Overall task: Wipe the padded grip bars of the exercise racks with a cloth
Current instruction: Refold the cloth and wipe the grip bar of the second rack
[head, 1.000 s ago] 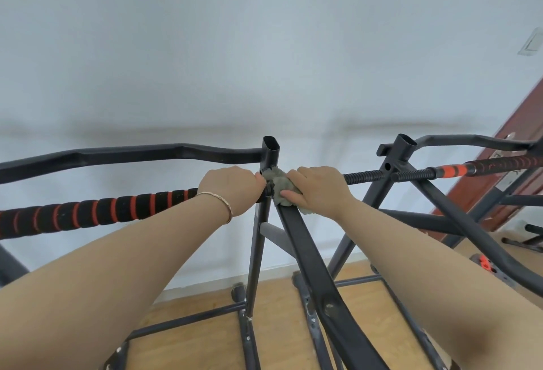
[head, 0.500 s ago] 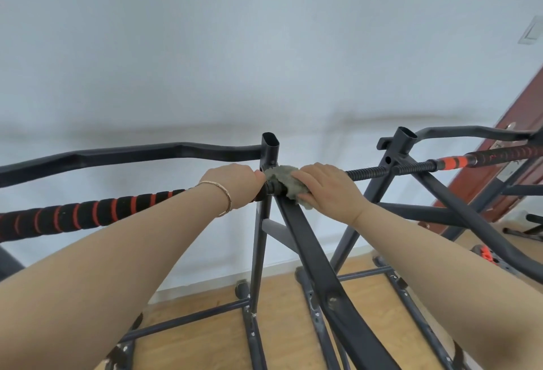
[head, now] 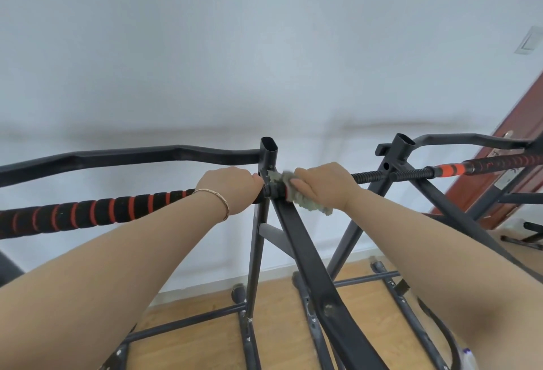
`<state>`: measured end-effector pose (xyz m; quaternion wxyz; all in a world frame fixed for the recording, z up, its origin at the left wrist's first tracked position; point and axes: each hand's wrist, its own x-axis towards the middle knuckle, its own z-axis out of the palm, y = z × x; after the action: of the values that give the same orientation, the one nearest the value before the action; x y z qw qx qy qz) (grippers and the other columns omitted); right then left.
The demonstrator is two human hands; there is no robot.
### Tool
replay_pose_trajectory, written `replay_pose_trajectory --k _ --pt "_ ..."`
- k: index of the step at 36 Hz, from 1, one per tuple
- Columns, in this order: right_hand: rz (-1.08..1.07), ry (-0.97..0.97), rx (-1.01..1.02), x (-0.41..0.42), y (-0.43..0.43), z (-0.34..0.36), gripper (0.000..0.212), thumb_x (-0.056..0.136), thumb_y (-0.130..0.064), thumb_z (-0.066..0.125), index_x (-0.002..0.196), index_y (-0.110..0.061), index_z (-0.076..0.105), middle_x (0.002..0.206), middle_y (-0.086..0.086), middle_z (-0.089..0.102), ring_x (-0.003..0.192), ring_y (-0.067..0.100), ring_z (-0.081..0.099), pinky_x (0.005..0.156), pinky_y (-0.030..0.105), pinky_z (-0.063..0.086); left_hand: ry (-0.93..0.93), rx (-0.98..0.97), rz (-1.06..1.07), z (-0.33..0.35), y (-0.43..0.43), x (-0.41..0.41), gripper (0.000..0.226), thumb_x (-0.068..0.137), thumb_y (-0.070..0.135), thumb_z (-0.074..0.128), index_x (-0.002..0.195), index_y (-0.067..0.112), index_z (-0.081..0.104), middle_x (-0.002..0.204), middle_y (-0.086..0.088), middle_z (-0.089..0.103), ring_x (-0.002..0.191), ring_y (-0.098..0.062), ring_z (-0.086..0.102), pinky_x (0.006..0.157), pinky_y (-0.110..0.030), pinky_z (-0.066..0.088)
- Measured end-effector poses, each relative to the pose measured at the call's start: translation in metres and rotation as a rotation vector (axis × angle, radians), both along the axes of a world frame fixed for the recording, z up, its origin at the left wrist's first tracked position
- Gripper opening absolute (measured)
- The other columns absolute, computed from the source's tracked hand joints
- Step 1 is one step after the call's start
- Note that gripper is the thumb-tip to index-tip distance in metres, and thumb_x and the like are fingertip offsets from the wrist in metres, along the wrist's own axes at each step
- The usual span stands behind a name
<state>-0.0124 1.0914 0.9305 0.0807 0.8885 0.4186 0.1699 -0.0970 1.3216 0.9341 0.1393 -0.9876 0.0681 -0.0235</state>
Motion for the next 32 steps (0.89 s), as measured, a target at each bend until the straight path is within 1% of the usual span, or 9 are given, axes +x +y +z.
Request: replay_pose_trajectory --k 4,9,14,18,21,23,26,29,32 --pt "-0.11 -0.088 0.093 -0.006 0.007 -0.009 0.06 0.087 -0.047 -0.01 0.077 -0.021 0.043 0.052 -0.005 0.042 0.05 0.022 0.044 0.047 0.029 0.018 -0.052 0.027 -0.006 -0.003 -0.002 -0.001 0.031 0.081 0.002 0.052 0.083 0.022 0.028 0.072 -0.001 0.048 0.059 -0.021 0.048 0.046 -0.031 0.036" --pt "-0.245 -0.116 0.228 -0.014 0.012 -0.014 0.033 0.097 -0.025 0.023 0.079 -0.015 0.05 0.054 -0.004 0.043 0.047 0.026 0.045 0.048 0.026 0.026 -0.093 0.049 -0.02 -0.007 -0.003 -0.003 0.038 0.077 0.0 0.05 0.071 0.02 0.019 0.068 -0.001 0.049 0.055 -0.023 0.049 0.045 -0.03 0.037" --pt "-0.381 0.114 0.572 -0.01 0.014 -0.011 0.035 0.106 -0.041 0.032 0.083 -0.017 0.043 0.057 -0.008 0.043 0.052 0.017 0.043 0.051 0.032 0.029 -0.055 0.059 -0.016 -0.003 -0.002 -0.004 0.028 0.08 0.002 0.05 0.084 0.021 0.029 0.072 -0.002 0.048 0.059 -0.022 0.048 0.047 -0.031 0.036" --pt "-0.142 -0.029 0.295 -0.018 -0.004 -0.009 0.023 0.103 -0.035 0.04 0.09 -0.021 0.053 0.065 -0.006 0.043 0.056 0.023 0.053 0.047 0.033 0.04 0.043 0.014 -0.007 0.004 -0.001 -0.001 0.024 0.086 0.008 0.051 0.09 0.023 0.032 0.08 -0.002 0.048 0.068 -0.022 0.052 0.053 -0.035 0.042" --pt "-0.131 -0.015 0.134 -0.014 -0.008 -0.006 0.031 0.1 -0.037 0.027 0.095 -0.031 0.057 0.056 -0.002 0.044 0.05 0.018 0.053 0.047 0.029 0.044 0.098 -0.019 -0.007 0.008 0.0 0.001 0.024 0.087 0.01 0.051 0.091 0.024 0.032 0.082 -0.001 0.047 0.069 -0.02 0.052 0.054 -0.034 0.043" --pt "-0.185 -0.043 0.152 -0.009 -0.004 -0.006 0.048 0.095 -0.043 0.014 0.083 -0.031 0.059 0.045 -0.005 0.037 0.047 0.02 0.051 0.046 0.026 0.032 0.079 -0.01 0.003 0.007 0.0 0.001 0.024 0.086 0.009 0.051 0.09 0.024 0.033 0.08 0.0 0.047 0.067 -0.019 0.051 0.053 -0.034 0.042" --pt "-0.281 -0.049 0.205 -0.002 0.003 -0.01 0.052 0.091 -0.042 0.011 0.066 -0.026 0.053 0.044 -0.006 0.039 0.048 0.023 0.048 0.046 0.027 0.02 -0.027 0.033 0.013 -0.001 -0.002 -0.001 0.025 0.083 0.006 0.053 0.086 0.023 0.035 0.074 0.0 0.05 0.06 -0.02 0.051 0.049 -0.032 0.04" --pt "-0.325 -0.008 0.276 -0.001 0.007 -0.012 0.053 0.088 -0.042 0.007 0.068 -0.022 0.051 0.047 -0.006 0.041 0.05 0.025 0.049 0.048 0.028 0.029 -0.072 0.059 0.011 -0.005 -0.003 -0.002 0.025 0.083 0.008 0.055 0.084 0.023 0.035 0.07 0.0 0.052 0.057 -0.02 0.051 0.045 -0.03 0.036" --pt "-0.43 0.111 0.436 0.001 0.009 -0.01 0.05 0.1 -0.035 0.018 0.077 -0.015 0.058 0.057 -0.002 0.054 0.062 0.027 0.059 0.058 0.035 0.047 -0.061 0.048 0.001 -0.005 -0.002 -0.002 0.019 0.086 0.01 0.051 0.085 0.023 0.036 0.072 0.0 0.051 0.059 -0.02 0.05 0.046 -0.031 0.035"
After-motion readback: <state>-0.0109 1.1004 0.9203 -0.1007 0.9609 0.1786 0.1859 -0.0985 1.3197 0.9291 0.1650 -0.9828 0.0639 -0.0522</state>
